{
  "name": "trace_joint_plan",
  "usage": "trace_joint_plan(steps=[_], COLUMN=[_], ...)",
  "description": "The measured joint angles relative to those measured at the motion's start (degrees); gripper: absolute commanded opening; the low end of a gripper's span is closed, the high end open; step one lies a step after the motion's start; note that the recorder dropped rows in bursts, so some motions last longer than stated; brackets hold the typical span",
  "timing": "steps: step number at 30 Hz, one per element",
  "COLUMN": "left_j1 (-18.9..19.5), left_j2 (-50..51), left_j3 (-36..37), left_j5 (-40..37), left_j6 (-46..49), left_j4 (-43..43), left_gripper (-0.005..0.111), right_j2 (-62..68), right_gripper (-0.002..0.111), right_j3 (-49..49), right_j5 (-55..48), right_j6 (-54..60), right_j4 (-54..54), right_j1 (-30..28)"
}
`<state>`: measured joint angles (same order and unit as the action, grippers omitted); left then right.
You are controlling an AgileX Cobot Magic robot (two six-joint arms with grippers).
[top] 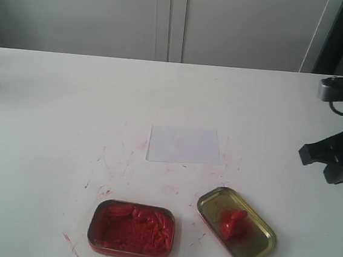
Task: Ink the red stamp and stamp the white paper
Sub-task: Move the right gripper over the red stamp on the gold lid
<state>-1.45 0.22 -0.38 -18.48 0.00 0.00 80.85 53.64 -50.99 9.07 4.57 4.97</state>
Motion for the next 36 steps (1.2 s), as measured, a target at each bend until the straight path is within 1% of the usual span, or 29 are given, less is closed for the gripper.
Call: trace_joint_plan(steps=[11, 18, 24, 30, 36], left_j1=[0.00, 0.00, 0.00, 0.00, 0.00], left_j2=[0.00, 0.00, 0.00, 0.00, 0.00], left_j3=[0.00, 0.00, 0.00, 0.00, 0.00], left_j5=[0.00, 0.00, 0.00, 0.00, 0.00], left_j6=[0.00, 0.00, 0.00, 0.00, 0.00], left_j4=[0.00, 0.00, 0.00, 0.00, 0.00], left_gripper=[0.000, 0.000, 0.000, 0.000, 0.000], right_j2=[5.67, 6.09, 6.09, 6.13, 6.13], right_gripper=[0.000, 0.000, 0.000, 0.000, 0.000], right_j3=[1.65, 1.65, 1.65, 1.68, 1.68], right_j5=[-1.68, -0.27, -0.27, -0.70, -2.07], right_j6=[10.25, 25.74, 39.53, 51.84, 65.71], right_j4=[0.48, 0.48, 0.71, 1.64, 6.14], right_j1=[7.89, 12.68, 15.59, 16.63, 16.66])
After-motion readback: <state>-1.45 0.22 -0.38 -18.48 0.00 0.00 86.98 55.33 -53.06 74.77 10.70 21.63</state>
